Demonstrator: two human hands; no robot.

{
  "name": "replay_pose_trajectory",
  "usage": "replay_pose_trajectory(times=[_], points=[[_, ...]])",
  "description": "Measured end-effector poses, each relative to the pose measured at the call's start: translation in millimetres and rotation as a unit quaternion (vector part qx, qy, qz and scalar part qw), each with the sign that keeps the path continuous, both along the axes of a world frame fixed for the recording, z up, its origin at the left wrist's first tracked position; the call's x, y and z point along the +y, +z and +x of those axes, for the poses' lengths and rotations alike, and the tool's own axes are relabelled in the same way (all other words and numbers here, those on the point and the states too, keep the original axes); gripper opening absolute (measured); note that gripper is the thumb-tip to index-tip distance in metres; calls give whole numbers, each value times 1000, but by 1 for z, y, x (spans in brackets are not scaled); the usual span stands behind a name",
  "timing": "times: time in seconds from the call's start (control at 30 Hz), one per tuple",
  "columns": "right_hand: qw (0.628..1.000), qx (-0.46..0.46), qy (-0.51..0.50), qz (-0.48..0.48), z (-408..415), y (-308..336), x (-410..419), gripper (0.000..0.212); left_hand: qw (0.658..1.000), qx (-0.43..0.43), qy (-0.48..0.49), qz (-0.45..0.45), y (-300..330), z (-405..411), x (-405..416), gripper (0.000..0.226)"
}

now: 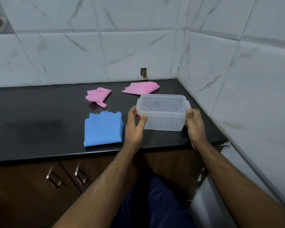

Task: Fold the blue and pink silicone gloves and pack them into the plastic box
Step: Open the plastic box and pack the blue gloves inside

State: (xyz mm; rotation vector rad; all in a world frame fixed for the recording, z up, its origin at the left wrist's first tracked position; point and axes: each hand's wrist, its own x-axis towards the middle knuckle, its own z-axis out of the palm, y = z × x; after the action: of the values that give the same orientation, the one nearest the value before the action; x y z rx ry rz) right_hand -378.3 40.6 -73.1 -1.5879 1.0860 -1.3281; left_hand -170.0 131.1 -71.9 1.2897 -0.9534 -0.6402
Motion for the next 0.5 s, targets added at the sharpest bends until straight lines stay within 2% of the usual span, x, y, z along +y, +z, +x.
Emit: replay_pose_trajectory(times=[0.1, 0.17, 0.27, 0.37, 0.5], points=[[998, 42, -28, -34, -1, -1, 2, 76, 1000, -13, 14, 16, 0, -3, -1, 58], [997, 57, -31, -42, -2, -1, 4, 77, 999, -32, 26, 22, 0, -4, 0, 66], [997, 69, -24, -41, -3, -3, 5, 66, 997, -59, 24, 31, 3, -5, 3, 77], [996, 70, -21, -45, -3, -3, 6, 60, 993, -109, 31, 24, 5, -8, 6, 75], [997, 55, -14, -56, -2, -1, 8, 81, 991, -124, 40, 18, 4, -9, 7, 74]])
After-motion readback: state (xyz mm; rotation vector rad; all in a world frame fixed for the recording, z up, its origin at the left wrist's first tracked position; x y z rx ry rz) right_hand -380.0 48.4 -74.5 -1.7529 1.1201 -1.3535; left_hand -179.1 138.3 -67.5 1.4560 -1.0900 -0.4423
